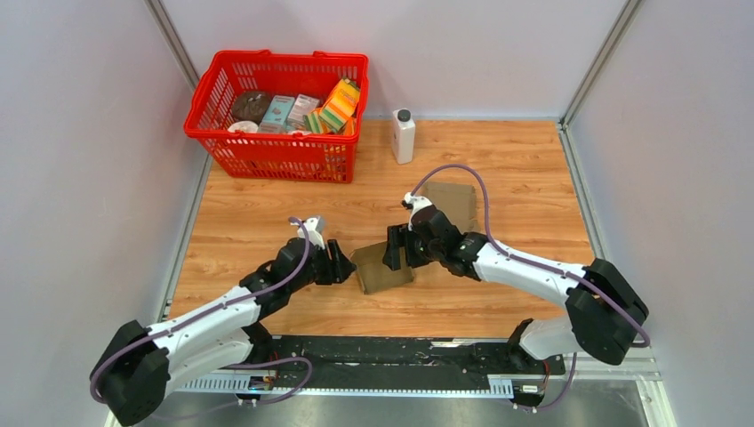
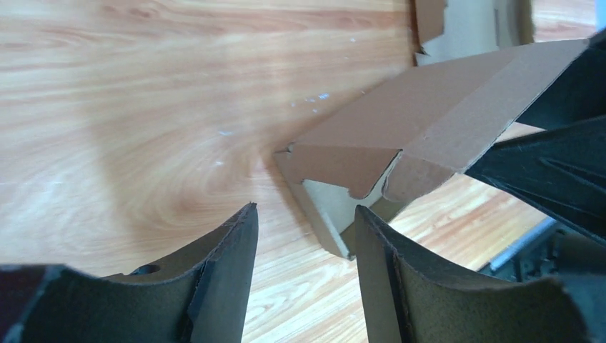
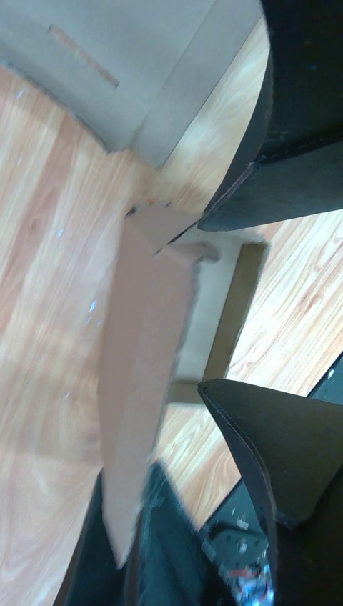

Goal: Fold the paper box

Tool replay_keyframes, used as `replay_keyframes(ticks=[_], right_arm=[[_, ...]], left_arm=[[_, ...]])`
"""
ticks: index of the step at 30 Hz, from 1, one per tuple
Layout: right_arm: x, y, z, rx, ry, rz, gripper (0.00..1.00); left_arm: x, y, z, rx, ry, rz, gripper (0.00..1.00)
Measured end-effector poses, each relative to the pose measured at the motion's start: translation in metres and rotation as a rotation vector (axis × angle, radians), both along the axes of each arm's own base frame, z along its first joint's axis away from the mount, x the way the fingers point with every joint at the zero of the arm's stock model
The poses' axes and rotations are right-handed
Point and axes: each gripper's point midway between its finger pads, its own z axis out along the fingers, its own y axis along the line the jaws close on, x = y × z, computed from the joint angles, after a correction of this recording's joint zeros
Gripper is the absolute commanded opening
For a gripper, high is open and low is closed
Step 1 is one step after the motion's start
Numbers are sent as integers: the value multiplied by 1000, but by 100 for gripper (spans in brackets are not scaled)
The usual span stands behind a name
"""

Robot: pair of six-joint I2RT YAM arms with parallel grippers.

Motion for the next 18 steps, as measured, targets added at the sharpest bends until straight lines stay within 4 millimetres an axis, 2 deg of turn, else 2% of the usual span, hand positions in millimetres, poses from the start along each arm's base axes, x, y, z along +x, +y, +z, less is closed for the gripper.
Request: replay_keyframes(ticks=[2, 5, 10, 14, 18], right_arm=[[-1, -8, -1, -44, -10, 4, 79], [-9, -32, -6, -134, -12, 5, 79], [-7, -51, 3, -202, -102, 29, 77], [2, -55, 1, -254, -156, 47, 72], [15, -67, -5, -306, -140, -60, 77]], left_arm=[[2, 9, 5, 50, -15, 14, 56], [8, 13, 18, 119, -41, -2, 50], [22, 3, 39, 177, -78, -56, 49], [21, 0, 33, 216, -62, -91, 49], [14, 1, 22, 256, -29, -119, 51]])
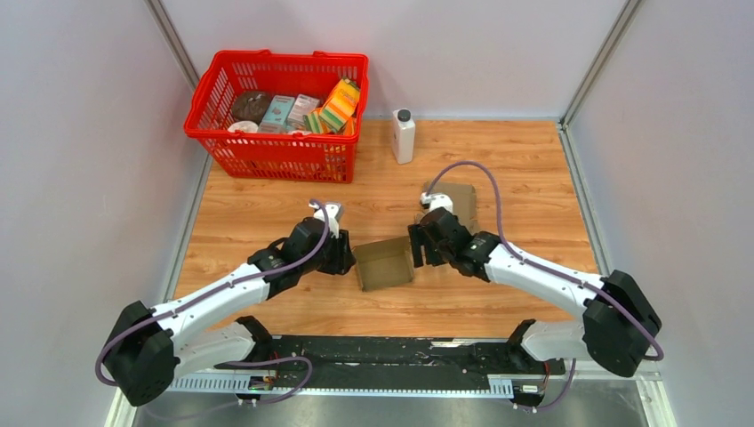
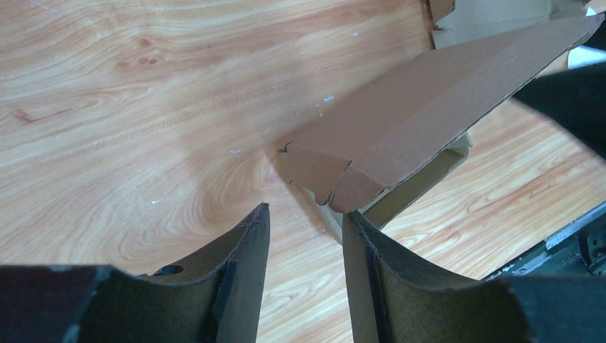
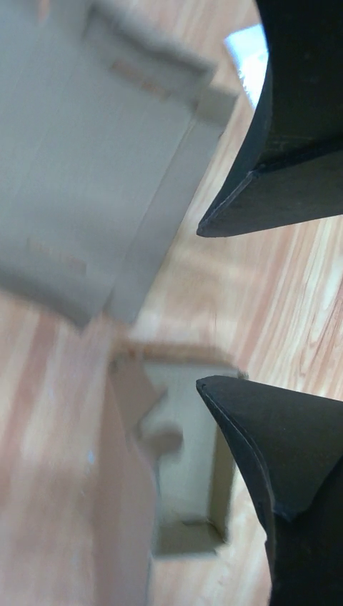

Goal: Fold the paper box

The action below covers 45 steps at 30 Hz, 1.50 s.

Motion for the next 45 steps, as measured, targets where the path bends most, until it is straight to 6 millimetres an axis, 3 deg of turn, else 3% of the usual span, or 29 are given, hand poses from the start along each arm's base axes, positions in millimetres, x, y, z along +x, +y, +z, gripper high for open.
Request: replay_keyframes(ticks=[2, 4, 8, 11, 12, 13, 15, 18, 25, 29, 42, 45], right_arm=[[5, -21, 3, 0, 11, -152, 83], [5, -48, 13, 14, 2, -307, 97], [-5, -98, 35, 155, -47, -543, 97], [-8, -142, 31, 234, -56, -737, 91], [-9, -156, 24, 241, -43, -797, 87], [-11, -169, 13, 258, -10, -865, 75], [-18, -185, -5, 276, 52, -975, 68], [-30, -188, -22, 272, 156, -1053, 63], [-38, -172, -48, 235, 364, -1095, 60], [-37, -168, -50, 269, 393, -1139, 46], [-26, -181, -59, 304, 391, -1287, 43], [-27, -181, -64, 289, 407, -1296, 37]], left_arm=[[-1, 1, 0, 4, 0, -1, 52], [-2, 3, 2, 6, -5, 1, 55], [-1, 5, 22, -35, -65, 14, 55], [-2, 7, 38, -78, -110, 22, 54], [-3, 8, 41, -90, -121, 24, 54], [-5, 10, 42, -99, -126, 27, 54], [-9, 13, 41, -111, -130, 32, 53], [-17, 18, 33, -118, -113, 37, 53], [-28, 22, 16, -134, -64, 49, 52], [-29, 21, 16, -139, -61, 45, 52], [-30, 21, 18, -146, -63, 42, 52], [-30, 22, 20, -151, -69, 43, 52]])
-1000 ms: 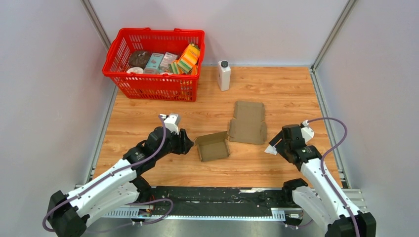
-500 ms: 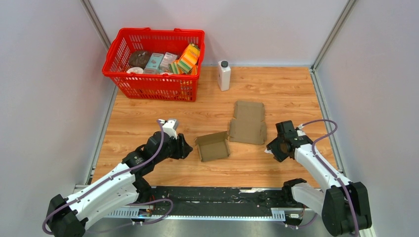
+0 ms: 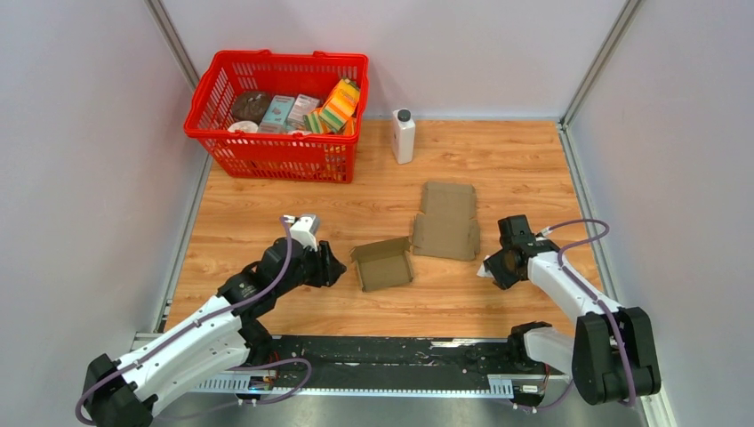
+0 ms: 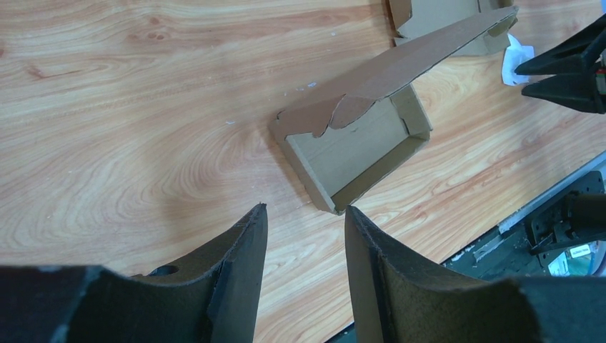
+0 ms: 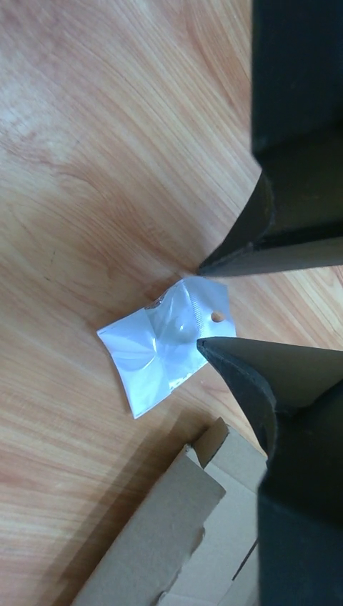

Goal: Fold the paper box

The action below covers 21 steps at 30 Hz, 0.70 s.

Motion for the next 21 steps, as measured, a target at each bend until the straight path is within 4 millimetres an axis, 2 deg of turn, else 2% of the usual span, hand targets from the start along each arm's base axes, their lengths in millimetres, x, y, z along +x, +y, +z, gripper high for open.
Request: replay_keyframes(ticks=[1, 3, 4, 9, 13, 15, 18, 21], right_arm=[[0, 0, -2, -1, 6, 0, 32], [0, 0, -4, -2, 14, -1, 7], [2, 0, -5, -1, 11, -1, 1], [9, 3, -4, 3, -16, 32, 0], [9, 10, 3, -20, -74, 189, 0], [10, 19, 21, -45, -164, 300, 0], [6, 56, 58, -37, -350, 520, 0], [-7, 89, 84, -1, -483, 698, 0]], left_arm=[[0, 0, 0, -1, 0, 0, 52], [-1, 0, 1, -3, 0, 1, 51], [-1, 1, 1, -2, 1, 1, 51], [-3, 2, -2, 6, 9, 2, 51], [-3, 6, -1, 11, 4, 15, 51], [-1, 9, 1, 6, -3, 35, 51], [2, 12, 9, -17, -29, 68, 51], [4, 14, 11, -36, -42, 94, 51]])
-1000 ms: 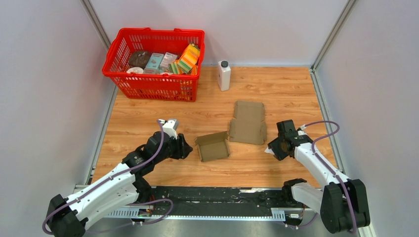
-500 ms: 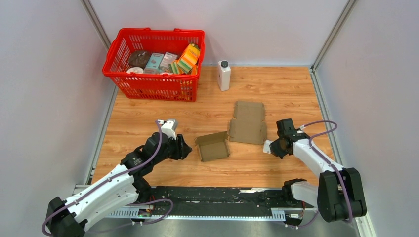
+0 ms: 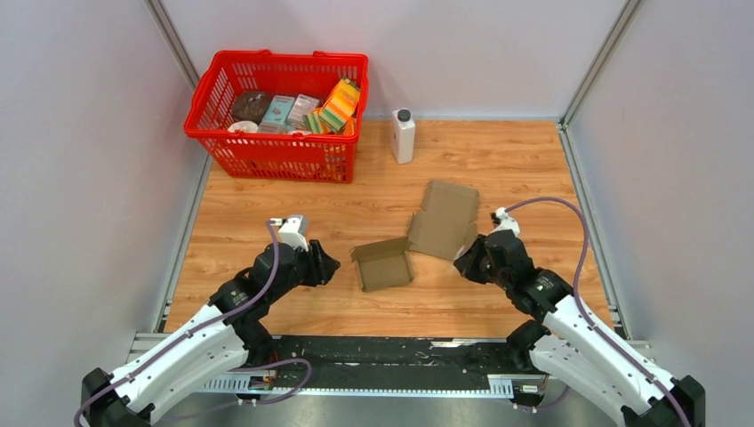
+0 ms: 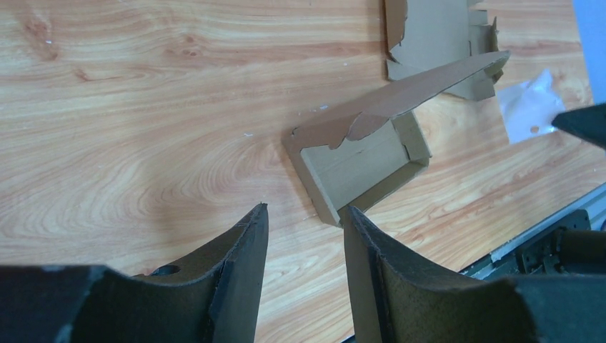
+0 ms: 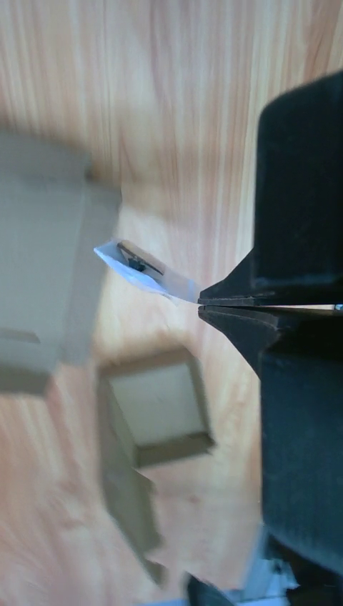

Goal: Fold the paper box

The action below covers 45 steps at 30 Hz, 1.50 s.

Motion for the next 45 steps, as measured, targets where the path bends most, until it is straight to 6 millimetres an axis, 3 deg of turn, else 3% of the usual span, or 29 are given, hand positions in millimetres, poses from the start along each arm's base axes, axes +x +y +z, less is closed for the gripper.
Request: replay_keyframes(ticks=[3, 9, 11, 14, 16, 17, 21, 26, 33, 41, 45], right_arm=[[-15, 36, 5, 41, -10, 180, 0], [-39, 100, -13, 47, 100, 468, 0], [-39, 121, -8, 70, 98, 545, 0], [-23, 148, 6, 85, 56, 603, 2], [-8, 161, 13, 78, 22, 622, 37], [-3, 164, 14, 75, 15, 623, 46], [18, 161, 6, -6, -10, 621, 57], [18, 136, 4, -108, -64, 630, 56], [31, 124, 19, -193, -206, 677, 47], [47, 125, -12, -288, -195, 723, 35], [51, 127, -11, -290, -211, 721, 26]], left_arm=[[0, 1, -6, -2, 15, 13, 51], [-1, -3, -23, 9, 69, 17, 52], [-1, -5, -26, 5, 82, 11, 54], [-2, -10, -30, 5, 99, -9, 56], [-3, -12, -36, 23, 119, -25, 56], [-4, -12, -38, 36, 129, -32, 57], [1, -15, -39, 102, 139, -60, 59], [16, -24, -24, 160, 91, -111, 57], [27, -35, -26, 225, 75, -182, 54], [31, -46, -35, 246, 102, -222, 49], [36, -54, -30, 237, 90, -230, 44]])
